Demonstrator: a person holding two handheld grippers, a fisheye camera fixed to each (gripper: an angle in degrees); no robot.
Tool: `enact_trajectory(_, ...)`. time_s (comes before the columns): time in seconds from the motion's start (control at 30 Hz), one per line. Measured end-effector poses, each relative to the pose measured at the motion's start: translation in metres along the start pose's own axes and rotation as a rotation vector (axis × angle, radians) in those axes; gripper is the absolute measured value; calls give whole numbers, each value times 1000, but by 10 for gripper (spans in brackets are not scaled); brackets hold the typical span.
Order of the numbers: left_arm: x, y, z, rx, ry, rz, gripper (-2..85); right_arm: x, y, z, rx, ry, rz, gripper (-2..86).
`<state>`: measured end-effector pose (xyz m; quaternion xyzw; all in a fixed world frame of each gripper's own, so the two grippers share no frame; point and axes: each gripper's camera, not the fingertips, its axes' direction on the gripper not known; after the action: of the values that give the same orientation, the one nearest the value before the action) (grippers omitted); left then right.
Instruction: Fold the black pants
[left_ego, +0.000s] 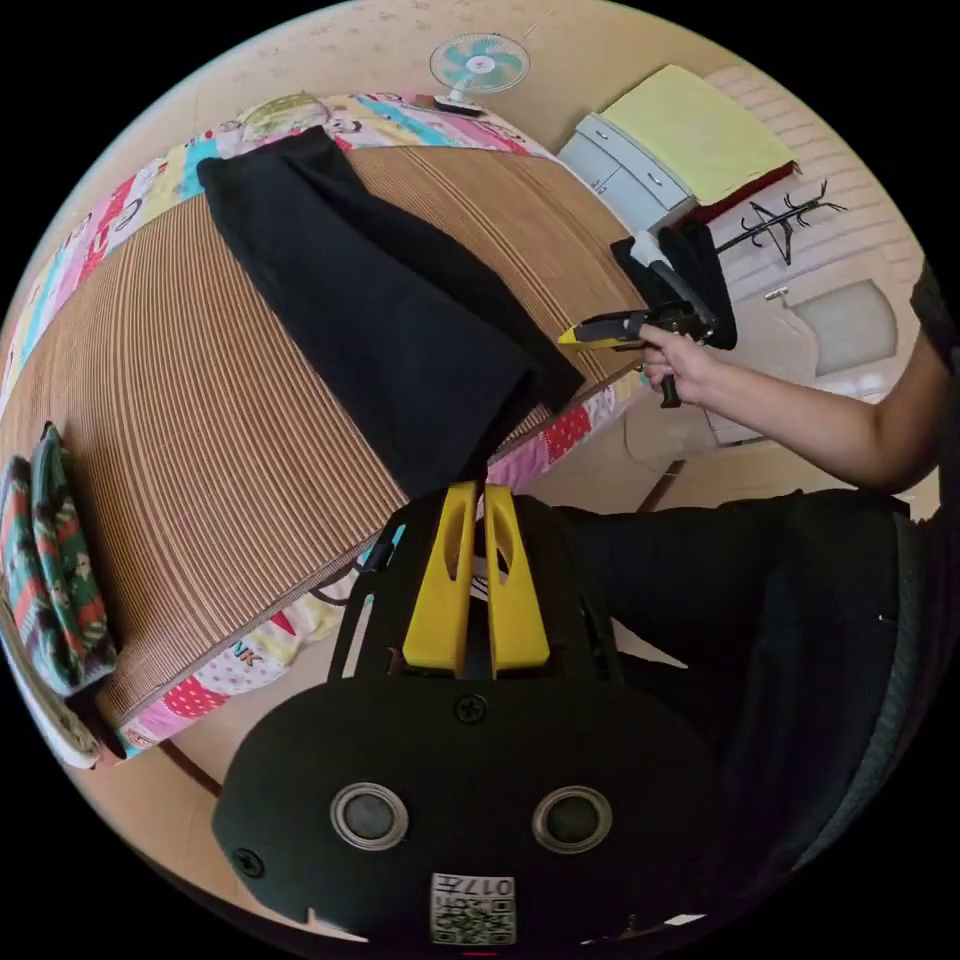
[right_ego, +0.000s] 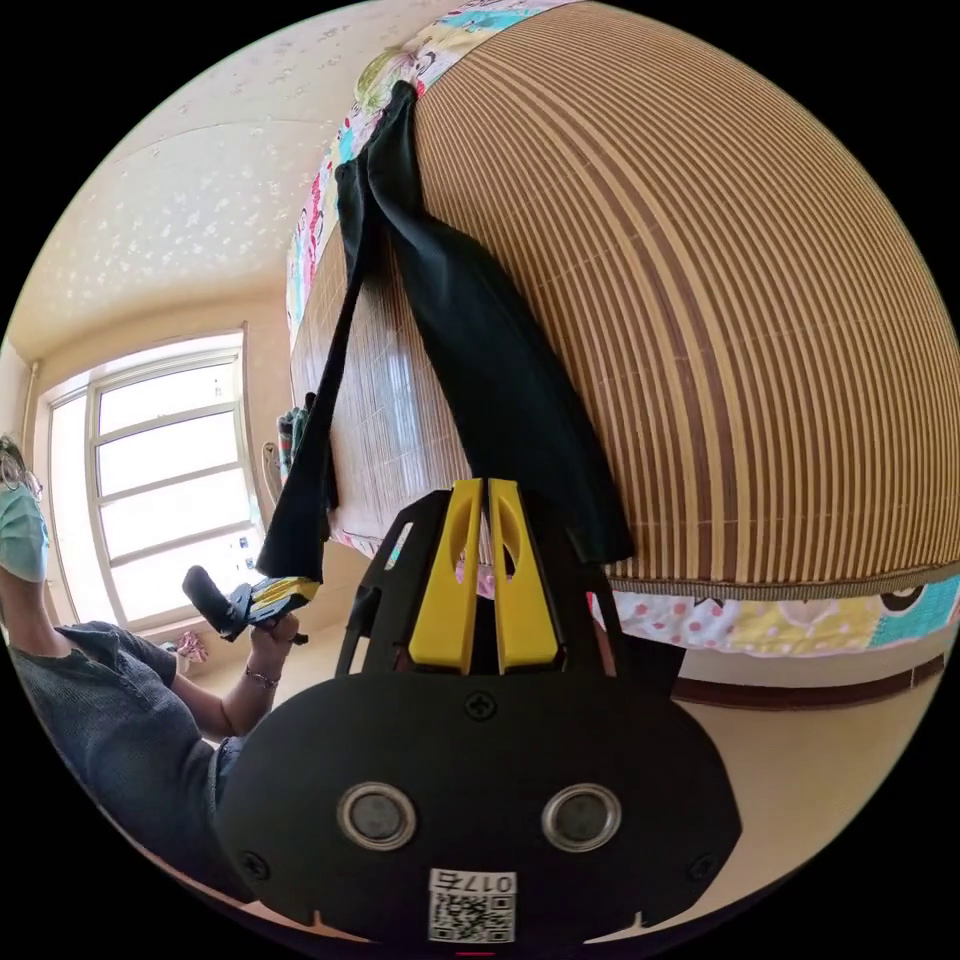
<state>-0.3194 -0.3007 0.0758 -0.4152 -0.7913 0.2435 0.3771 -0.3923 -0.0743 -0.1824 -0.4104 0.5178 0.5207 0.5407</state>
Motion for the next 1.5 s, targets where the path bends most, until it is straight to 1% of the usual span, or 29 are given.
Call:
enact_trajectory(0.07,-3,10,66,-218,-141,-73,-8,1,6,-8,17,60,14,43)
enact_trajectory(0.1,-4,13,82,-277,-185,-79,-8,1,10,-13,26,91,18,53)
enact_trajectory(0.13,-3,20,103,-339,-280,-91,-7,0,12,-15,27,105,16,55)
enact_trajectory(0.17,-1,25,110,-341,-316,-96,-6,-1,16,-17,22,132,9,61)
enact_trajectory(0.2,0,26,110,-329,-304,-98,-6,0,20,-18,6,161,4,66)
enact_trajectory(0.3,-10,22,98,-207,-102,-218,-4,8,28,-11,-64,212,0,78)
enact_trajectory(0.37,-32,19,93,-98,106,-385,0,16,34,0,-121,230,-20,74)
enact_trajectory(0.43,-43,16,93,-22,230,-449,6,20,46,-2,-97,249,-65,58)
enact_trajectory(0.47,-47,12,94,7,265,-463,13,26,51,-8,-91,204,-54,46)
enact_trajectory(0.5,-48,9,95,17,270,-468,20,30,56,-11,-132,44,-74,39)
enact_trajectory(0.53,-49,1,93,35,266,-474,36,29,59,-13,-151,-66,-96,36)
enact_trajectory(0.57,-47,-7,89,62,263,-473,50,23,67,-18,-155,-261,-144,32)
enact_trajectory(0.6,-45,-11,86,80,265,-472,58,10,77,-25,-136,-368,-188,29)
enact_trajectory(0.67,-35,-30,68,193,293,-462,90,-20,93,-31,-149,-399,-262,26)
enact_trajectory(0.73,-19,-46,49,287,279,-435,100,-54,106,-32,-189,-370,-343,24)
enact_trajectory(0.83,13,-83,23,335,202,-358,112,-106,122,-26,-223,-333,-453,22)
enact_trajectory(0.87,25,-96,15,338,173,-327,119,-121,127,-18,-248,-274,-470,23)
enact_trajectory(0.93,40,-115,9,318,131,-275,129,-140,135,-2,-287,-148,-506,23)
enact_trajectory(1.0,51,-136,17,245,72,-233,148,-161,145,18,-330,-33,-552,24)
enact_trajectory(1.07,59,-164,46,95,1,-197,176,-174,151,25,-332,-40,-581,24)
enact_trajectory(1.13,63,-178,67,19,-17,-163,177,-186,157,29,-332,-74,-604,24)
enact_trajectory(1.2,64,-187,87,-53,-46,-148,151,-198,164,32,-348,-122,-631,23)
enact_trajectory(1.23,63,-188,96,-92,-84,-151,80,-200,165,31,-356,-136,-637,23)
enact_trajectory(1.27,60,-187,101,-116,-144,-156,35,-201,166,30,-384,-148,-654,22)
enact_trajectory(1.33,55,-186,100,-127,-163,-153,11,-198,164,26,-496,-170,-735,20)
enact_trajectory(1.37,50,-184,96,-122,-156,-144,3,-192,156,22,-592,-167,-787,19)
enact_trajectory(1.4,47,-184,94,-119,-151,-140,1,-181,140,14,-628,-93,-783,18)
enact_trajectory(1.47,32,-179,83,-94,-92,-147,-5,-162,97,-10,-558,26,-728,19)
enact_trajectory(1.5,28,-178,80,-85,-74,-158,-6,-152,58,-28,-490,29,-686,21)
